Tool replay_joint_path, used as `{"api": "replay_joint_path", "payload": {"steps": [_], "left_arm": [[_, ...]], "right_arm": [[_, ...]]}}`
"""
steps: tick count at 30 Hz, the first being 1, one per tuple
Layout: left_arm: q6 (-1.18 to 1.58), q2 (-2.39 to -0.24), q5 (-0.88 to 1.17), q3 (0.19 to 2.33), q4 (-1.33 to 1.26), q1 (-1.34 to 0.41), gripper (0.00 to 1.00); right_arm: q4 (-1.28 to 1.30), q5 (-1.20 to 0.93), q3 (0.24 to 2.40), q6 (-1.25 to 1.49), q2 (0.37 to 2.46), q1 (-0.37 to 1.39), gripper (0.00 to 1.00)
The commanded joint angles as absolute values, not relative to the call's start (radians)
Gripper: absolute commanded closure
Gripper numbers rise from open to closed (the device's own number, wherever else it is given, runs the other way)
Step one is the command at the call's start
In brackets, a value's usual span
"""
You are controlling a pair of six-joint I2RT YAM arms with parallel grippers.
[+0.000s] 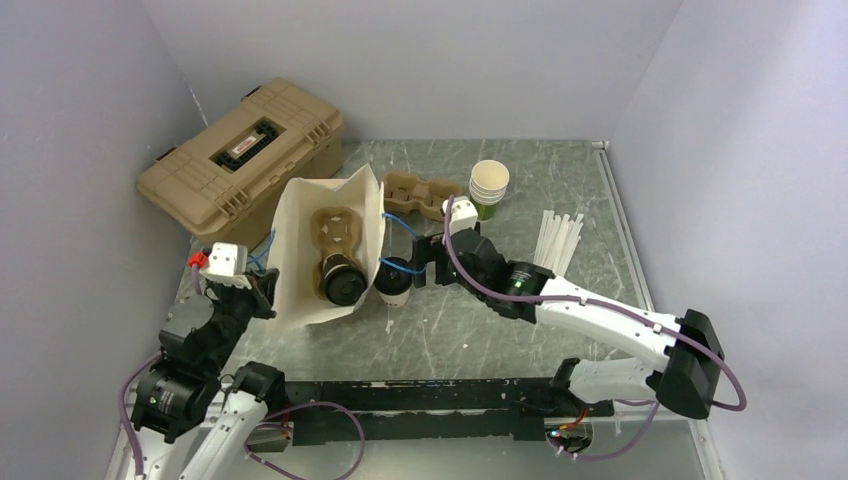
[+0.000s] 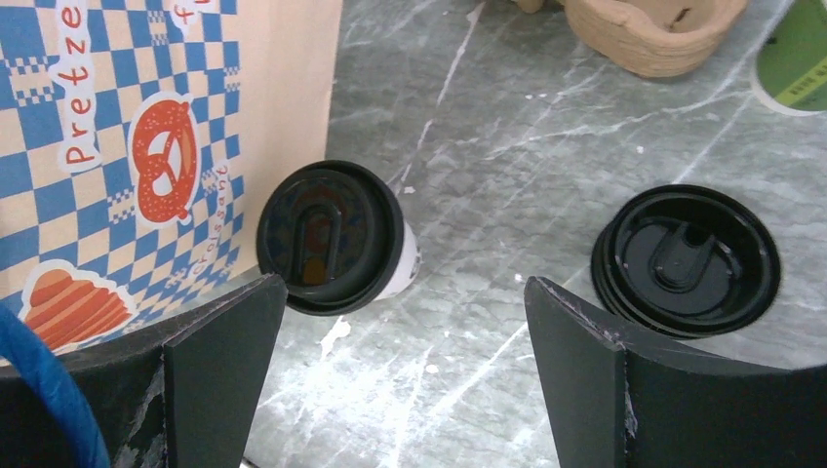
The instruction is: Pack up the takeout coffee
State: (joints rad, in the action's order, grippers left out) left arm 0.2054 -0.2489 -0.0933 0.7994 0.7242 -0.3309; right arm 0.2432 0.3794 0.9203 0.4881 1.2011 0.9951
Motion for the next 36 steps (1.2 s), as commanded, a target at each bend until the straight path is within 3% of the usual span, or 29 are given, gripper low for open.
{"api": "replay_joint_path", "payload": {"steps": [1,10,29,36], "left_arm": [[0.221,-0.253,-0.157,0.83,0.721,-0.333,1.0],[0.24,-0.244,-0.26,0.838,0.76,-0.333,1.0],[0.218,-0.244,-0.195,0.828,0.733,-0.326,1.0],[0.209,-0.244,-0.153,0.827,0.721,-0.324,1.0]], "right_arm": [[0.17,0.312,0.959,0.516,1.244,0.988,0.02],[0.154,0.252,1.069,0.523,1.397,0.973,0.01],[0.168,0.245,1.215,0.444,1.207,0.966,0.01],[-0.043,0.24,1.131,0.464,1.188,0.966,0.01]]}}
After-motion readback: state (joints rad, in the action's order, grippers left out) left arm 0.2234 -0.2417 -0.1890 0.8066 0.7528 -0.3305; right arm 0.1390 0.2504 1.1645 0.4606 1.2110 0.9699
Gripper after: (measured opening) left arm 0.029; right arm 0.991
